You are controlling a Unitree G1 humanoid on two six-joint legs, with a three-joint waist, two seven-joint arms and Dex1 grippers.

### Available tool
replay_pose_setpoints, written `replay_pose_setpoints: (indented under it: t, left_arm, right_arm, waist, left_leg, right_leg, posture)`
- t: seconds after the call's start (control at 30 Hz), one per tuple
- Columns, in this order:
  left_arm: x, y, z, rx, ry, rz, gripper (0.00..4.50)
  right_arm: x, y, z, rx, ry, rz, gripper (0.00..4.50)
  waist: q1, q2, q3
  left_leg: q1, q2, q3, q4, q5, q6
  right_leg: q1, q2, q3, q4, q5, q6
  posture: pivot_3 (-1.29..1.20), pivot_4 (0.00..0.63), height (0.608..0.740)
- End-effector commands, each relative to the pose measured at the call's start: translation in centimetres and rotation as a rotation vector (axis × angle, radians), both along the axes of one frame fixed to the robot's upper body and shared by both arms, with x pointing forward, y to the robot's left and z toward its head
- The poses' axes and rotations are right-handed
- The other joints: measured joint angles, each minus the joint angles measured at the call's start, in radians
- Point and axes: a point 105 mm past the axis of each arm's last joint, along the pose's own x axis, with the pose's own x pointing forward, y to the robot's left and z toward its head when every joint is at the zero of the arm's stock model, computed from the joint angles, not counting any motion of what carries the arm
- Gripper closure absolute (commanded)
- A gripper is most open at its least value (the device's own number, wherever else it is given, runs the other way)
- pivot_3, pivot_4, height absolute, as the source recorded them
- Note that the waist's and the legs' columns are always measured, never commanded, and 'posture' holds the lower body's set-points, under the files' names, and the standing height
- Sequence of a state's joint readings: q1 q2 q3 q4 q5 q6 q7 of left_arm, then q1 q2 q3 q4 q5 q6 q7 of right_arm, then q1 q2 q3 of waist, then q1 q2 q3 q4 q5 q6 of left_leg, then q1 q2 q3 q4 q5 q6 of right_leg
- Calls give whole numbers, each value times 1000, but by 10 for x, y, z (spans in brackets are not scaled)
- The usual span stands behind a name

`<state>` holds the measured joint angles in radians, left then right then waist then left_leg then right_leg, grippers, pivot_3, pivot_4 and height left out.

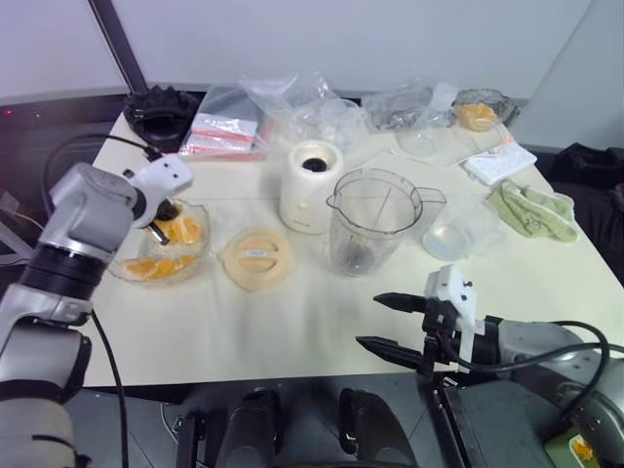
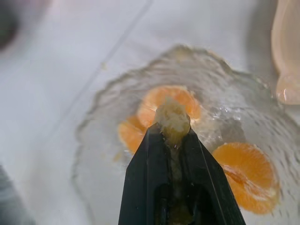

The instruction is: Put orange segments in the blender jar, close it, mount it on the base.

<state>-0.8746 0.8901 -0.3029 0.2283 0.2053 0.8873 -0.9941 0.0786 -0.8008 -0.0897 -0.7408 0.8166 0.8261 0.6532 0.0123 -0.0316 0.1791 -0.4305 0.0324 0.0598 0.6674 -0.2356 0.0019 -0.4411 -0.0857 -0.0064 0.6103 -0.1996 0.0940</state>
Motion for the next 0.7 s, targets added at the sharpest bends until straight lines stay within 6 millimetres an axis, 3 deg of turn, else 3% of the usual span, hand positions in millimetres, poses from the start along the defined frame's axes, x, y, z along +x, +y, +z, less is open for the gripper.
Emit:
replay_pose_setpoints:
  t: [0.03, 0.23, 0.47, 0.57, 0.63, 0.7]
  left_arm:
    - [-1, 0, 26, -14, -69, -3, 4405]
    - [2, -1, 29, -101, -79, -2, 4405]
    - [16, -32, 74, -354, -241, -156, 4405]
    - [18, -72, 121, -596, -374, -328, 4405]
    - [9, -121, 154, -805, -380, -516, 4405]
    - [-4, -170, 173, -900, -314, -728, 4405]
  right_arm:
    - [3, -1, 6, 8, -37, 4, 177]
    - [7, -6, 7, 9, -45, -10, 177]
    - [12, -25, 17, -6, -66, -66, 177]
    - [18, -35, 26, -7, -104, -108, 177]
    - [21, -38, 32, -6, -130, -128, 177]
    - [22, -39, 35, -5, -146, -142, 177]
  waist:
    - [0, 0, 0]
    - [0, 0, 0]
    - [2, -1, 1]
    - [3, -2, 1]
    - [9, -3, 2]
    - [18, -4, 2]
  left_leg:
    - [0, 0, 0, 0, 0, 0]
    - [0, 0, 0, 0, 0, 0]
    - [0, 0, 0, 1, 0, 0]
    - [0, -1, 0, 1, 0, 0]
    - [-1, -1, -1, 1, 0, 0]
    - [-3, -1, -2, 4, 0, 0]
  right_leg:
    - [0, 0, 0, 0, 0, 0]
    - [0, 0, 0, 0, 0, 0]
    - [1, 0, 0, 0, 0, 0]
    - [1, 0, 0, 0, 0, 1]
    - [1, 0, 0, 0, 0, 1]
    - [1, 2, 0, 0, 0, 1]
  posture:
    - [0, 150, 740]
    - [0, 150, 740]
    - [0, 150, 740]
    - [0, 150, 740]
    - [0, 150, 740]
    - [0, 150, 740]
